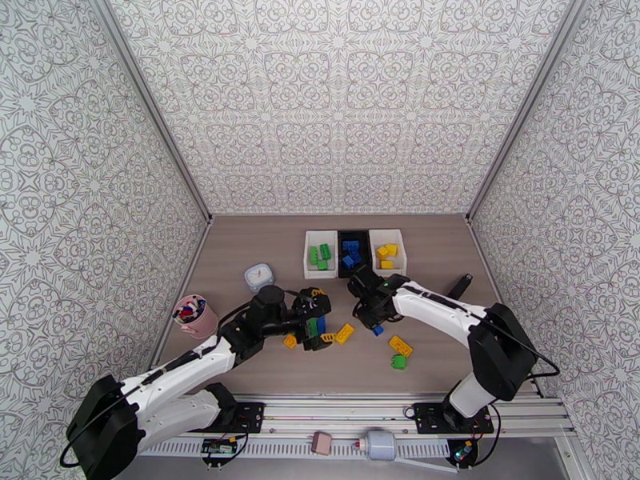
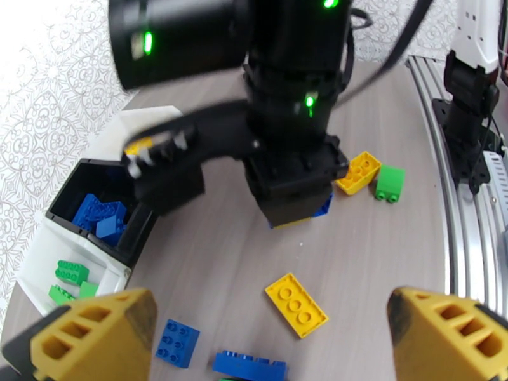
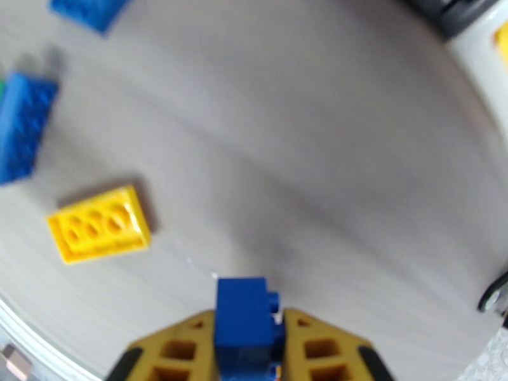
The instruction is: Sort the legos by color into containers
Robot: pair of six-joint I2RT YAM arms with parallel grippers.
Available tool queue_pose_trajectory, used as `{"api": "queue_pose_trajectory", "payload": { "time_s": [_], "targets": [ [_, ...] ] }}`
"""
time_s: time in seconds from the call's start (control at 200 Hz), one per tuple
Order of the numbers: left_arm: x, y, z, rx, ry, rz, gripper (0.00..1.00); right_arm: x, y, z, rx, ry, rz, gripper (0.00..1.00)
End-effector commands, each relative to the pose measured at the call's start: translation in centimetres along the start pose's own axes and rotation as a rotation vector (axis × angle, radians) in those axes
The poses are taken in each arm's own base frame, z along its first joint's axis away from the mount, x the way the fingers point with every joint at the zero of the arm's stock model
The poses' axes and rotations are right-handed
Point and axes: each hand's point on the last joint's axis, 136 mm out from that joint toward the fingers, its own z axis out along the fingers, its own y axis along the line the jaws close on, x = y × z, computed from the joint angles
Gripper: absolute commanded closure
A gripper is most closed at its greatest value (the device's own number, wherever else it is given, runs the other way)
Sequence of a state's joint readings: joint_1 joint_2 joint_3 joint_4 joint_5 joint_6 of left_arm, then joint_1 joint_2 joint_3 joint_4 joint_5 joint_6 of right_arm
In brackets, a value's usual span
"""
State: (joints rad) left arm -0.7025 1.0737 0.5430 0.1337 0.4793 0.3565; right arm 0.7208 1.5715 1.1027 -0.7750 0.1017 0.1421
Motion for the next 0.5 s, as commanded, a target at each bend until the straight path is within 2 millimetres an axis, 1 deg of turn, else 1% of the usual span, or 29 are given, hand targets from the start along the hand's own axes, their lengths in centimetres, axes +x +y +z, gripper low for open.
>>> {"api": "queue_pose_trajectory", "payload": {
  "time_s": [0.0, 0.08, 0.275, 0.38, 0.495],
  "targets": [
    [-1.0, 1.7, -0.2, -0.091, -0.059, -0.081, 0.00, -4.5, -0.4, -2.4, 0.019, -0.217, 0.049, 0.78],
    [-1.0, 2.5, -0.2, -0.130, -0.075, -0.139, 0.00, -6.9, -0.8, -3.7, 0.021, -0.318, 0.083, 0.78],
    [-0.9, 3.9, -0.4, -0.209, -0.115, -0.264, 0.00, -12.1, -2.6, -5.8, 0.030, -0.483, 0.170, 0.79],
    [-0.9, 4.2, -0.5, -0.232, -0.126, -0.302, 0.00, -14.6, -3.5, -6.3, 0.021, -0.540, 0.184, 0.79],
    [-0.5, 4.6, -0.4, -0.255, -0.119, -0.328, 0.00, -17.0, -5.1, -6.2, 0.072, -0.574, 0.170, 0.79]
  ]
}}
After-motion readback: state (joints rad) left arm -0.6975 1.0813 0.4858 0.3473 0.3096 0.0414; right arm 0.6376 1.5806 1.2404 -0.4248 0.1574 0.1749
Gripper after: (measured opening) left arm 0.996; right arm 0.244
